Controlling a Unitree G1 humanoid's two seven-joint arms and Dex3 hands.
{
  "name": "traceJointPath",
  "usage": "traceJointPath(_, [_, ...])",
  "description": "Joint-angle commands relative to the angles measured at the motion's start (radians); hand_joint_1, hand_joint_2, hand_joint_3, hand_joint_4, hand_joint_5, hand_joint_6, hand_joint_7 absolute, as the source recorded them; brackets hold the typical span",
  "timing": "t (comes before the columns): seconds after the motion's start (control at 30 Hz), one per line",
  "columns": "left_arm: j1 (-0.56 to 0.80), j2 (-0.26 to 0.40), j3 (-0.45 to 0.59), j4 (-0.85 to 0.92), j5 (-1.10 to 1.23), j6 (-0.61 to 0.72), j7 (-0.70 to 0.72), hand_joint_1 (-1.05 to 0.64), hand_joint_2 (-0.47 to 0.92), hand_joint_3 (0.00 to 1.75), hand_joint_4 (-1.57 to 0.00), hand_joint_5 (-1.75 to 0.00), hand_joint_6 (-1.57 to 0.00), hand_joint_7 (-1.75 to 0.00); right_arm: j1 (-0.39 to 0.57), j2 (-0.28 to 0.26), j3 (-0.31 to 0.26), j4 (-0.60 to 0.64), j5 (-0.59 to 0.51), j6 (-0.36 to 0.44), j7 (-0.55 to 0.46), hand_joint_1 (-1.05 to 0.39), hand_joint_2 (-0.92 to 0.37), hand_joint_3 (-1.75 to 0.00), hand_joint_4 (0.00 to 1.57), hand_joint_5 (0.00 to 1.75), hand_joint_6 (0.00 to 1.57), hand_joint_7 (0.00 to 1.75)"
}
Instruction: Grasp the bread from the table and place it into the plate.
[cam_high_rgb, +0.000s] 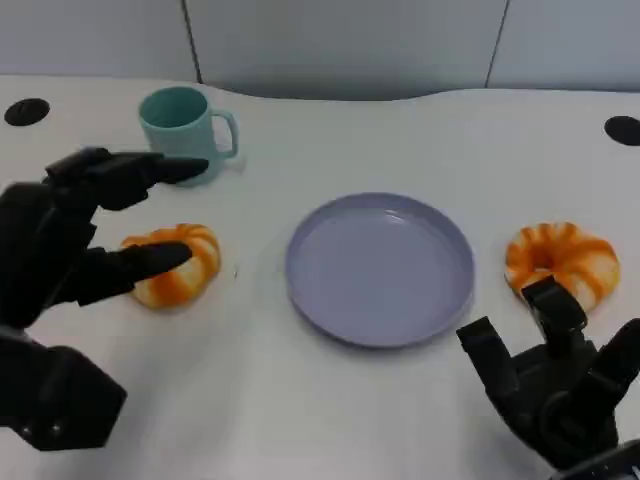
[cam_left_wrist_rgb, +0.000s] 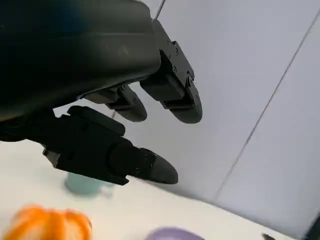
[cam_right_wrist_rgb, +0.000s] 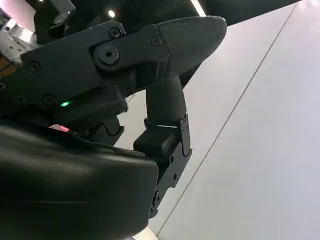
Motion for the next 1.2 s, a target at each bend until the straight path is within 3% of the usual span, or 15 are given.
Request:
traceJointPath(0.03, [-0.026, 0.078, -0.065, 0.062, 0.143, 0.009, 0.149, -0.51, 0.82, 0.0, -0.51, -0.12, -0.64, -0.02, -0.013, -0.015, -0.008, 0.008, -0.001, -0.01, 0.009, -0.6, -0.92, -0.11, 0.92, 1.75, 0.7, 1.75])
traceJointPath(0.07, [-0.036, 0.095, -0.08, 0.075, 0.177, 0.017, 0.181, -0.54, 0.82, 0.0, -0.5, -0.11, -0.63, -0.01, -0.014, -0.014, -0.01, 0.009, 0.0, -0.009, 0.008, -0.6, -0.92, -0.11, 0.92, 1.75, 0.7, 1.75])
traceJointPath(0.1, [-0.116, 0.145, -0.163, 0.185, 0.32, 0.085, 0.251, -0.55, 0.82, 0.0, -0.49, -0.1, -0.63, -0.01, -0.022, -0.013, -0.012, 0.008, -0.002, -0.017, 0.006, -0.6, -0.92, -0.11, 0.92, 1.75, 0.7, 1.75])
traceJointPath(0.13, [-0.176, 0.18, -0.226, 0.268, 0.418, 0.134, 0.303, -0.69, 0.83, 0.0, -0.45, -0.06, -0.55, 0.0, -0.027, -0.012, -0.014, 0.007, -0.004, -0.023, 0.004, -0.61, -0.92, -0.12, 0.92, 1.75, 0.7, 1.75])
traceJointPath(0.2, [-0.248, 0.222, -0.31, 0.374, 0.52, 0.189, 0.382, -0.76, 0.83, 0.0, -0.43, -0.04, -0.51, 0.0, -0.032, -0.012, -0.015, 0.007, -0.006, -0.029, 0.003, -0.61, -0.92, -0.12, 0.92, 1.75, 0.69, 1.75])
traceJointPath(0.5, [-0.446, 0.257, -0.595, 0.687, 0.572, 0.284, 0.381, -0.82, 0.86, 0.02, -0.32, 0.0, -0.38, 0.0, -0.049, -0.012, -0.019, 0.023, 0.005, -0.019, 0.002, -0.59, -0.92, -0.1, 0.93, 1.75, 0.7, 1.75])
traceJointPath(0.67, [-0.536, 0.229, -0.73, 0.883, 0.584, 0.324, 0.392, -0.86, 0.86, 0.01, -0.28, 0.0, -0.35, 0.0, -0.048, -0.003, -0.014, 0.017, 0.008, -0.013, -0.008, -0.59, -0.92, -0.09, 0.93, 1.75, 0.71, 1.75])
traceJointPath(0.9, [-0.584, 0.19, -0.789, 1.008, 0.516, 0.327, 0.415, -0.93, 0.92, 0.03, -0.26, 0.0, -0.3, 0.0, -0.041, -0.005, -0.014, 0.016, 0.011, -0.016, 0.006, -0.6, -0.92, -0.09, 0.91, 1.75, 0.69, 1.75])
traceJointPath(1.2, [-0.625, 0.111, -0.787, 1.096, 0.4, 0.365, 0.334, -0.94, 0.92, 0.15, -0.17, 0.0, -0.18, 0.0, -0.04, -0.002, -0.006, 0.016, 0.003, -0.027, 0.025, -0.6, -0.92, -0.1, 0.9, 1.75, 0.69, 1.75])
